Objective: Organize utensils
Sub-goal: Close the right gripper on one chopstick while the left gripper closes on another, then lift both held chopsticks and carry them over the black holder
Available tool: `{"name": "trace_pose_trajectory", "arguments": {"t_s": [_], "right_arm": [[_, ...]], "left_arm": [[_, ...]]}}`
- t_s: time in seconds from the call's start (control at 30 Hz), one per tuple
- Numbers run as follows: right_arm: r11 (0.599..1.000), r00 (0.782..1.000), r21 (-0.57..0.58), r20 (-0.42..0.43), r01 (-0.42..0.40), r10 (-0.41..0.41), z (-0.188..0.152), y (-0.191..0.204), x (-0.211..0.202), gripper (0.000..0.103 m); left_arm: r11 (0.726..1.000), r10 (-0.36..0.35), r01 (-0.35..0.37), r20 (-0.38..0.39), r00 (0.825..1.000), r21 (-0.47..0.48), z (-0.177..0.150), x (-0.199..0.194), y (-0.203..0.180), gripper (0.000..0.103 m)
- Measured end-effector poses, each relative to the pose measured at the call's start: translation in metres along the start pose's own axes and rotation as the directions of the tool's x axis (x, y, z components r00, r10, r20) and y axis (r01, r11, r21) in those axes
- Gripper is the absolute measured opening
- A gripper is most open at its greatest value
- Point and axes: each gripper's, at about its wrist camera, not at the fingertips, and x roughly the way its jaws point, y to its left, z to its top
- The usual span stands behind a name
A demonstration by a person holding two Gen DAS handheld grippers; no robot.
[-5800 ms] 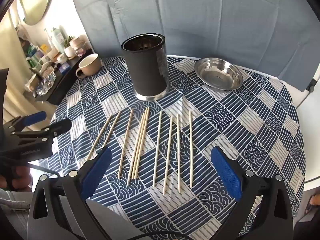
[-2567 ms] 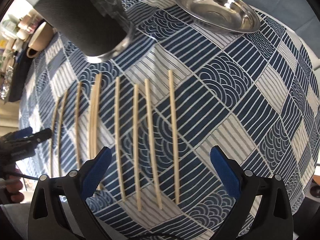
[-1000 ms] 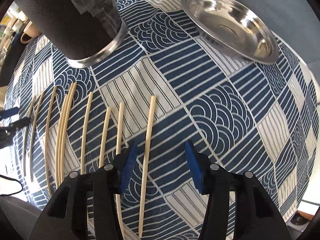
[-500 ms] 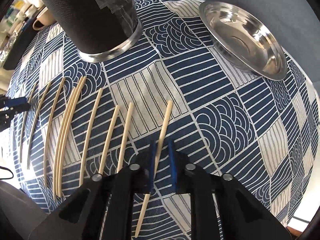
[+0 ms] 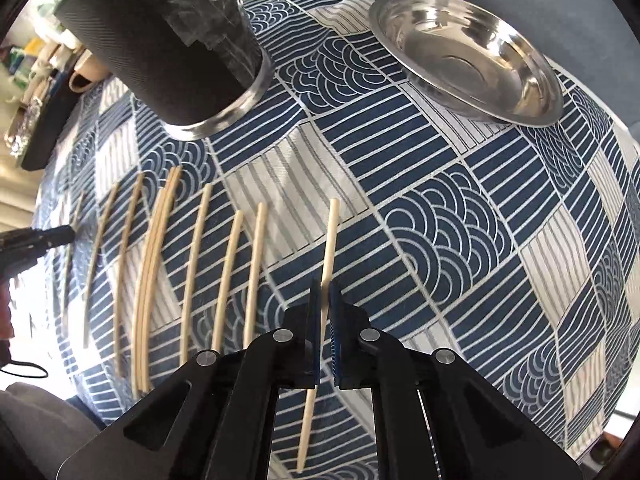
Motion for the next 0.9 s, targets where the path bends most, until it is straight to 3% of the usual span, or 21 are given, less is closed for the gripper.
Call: {"name": "trace_pose_trajectory", "arguments": {"t_s": [0.2, 0.37, 0.6, 0.8, 0.9], "right_arm": [[1.0, 1.0, -0.005, 0.024, 0.016, -0.016, -0.033, 0.011, -0.009, 0.004], [1.0, 0.999, -0.01, 0.036, 0.012, -0.012, -0.04, 0.012, -0.01, 0.004], [0.997, 0.992, -0.037, 0.107, -0.064, 0.067, -0.029, 0.018, -0.048, 0.004], [0.985, 0.965, -0.088, 0.206, -0.145, 0.161, -0.021, 0.044, -0.084, 0.0], [0.987, 0.961, -0.107, 0.238, -0.119, 0.142, -0.013, 0.052, -0.091, 0.0]], "left_arm": [[0.999, 0.019, -0.02, 0.05, 0.999, 0.034, -0.009, -0.025, 0.0, 0.004], [0.998, 0.036, -0.039, 0.071, 0.997, 0.048, -0.012, -0.037, -0.009, 0.004], [0.999, -0.013, 0.009, 0.132, 0.991, 0.034, 0.003, -0.064, -0.015, 0.004], [0.997, -0.042, 0.027, 0.221, 0.974, 0.071, 0.021, -0.096, -0.036, 0.004], [0.996, -0.03, 0.008, 0.256, 0.966, 0.085, 0.029, -0.105, -0.044, 0.004]]}}
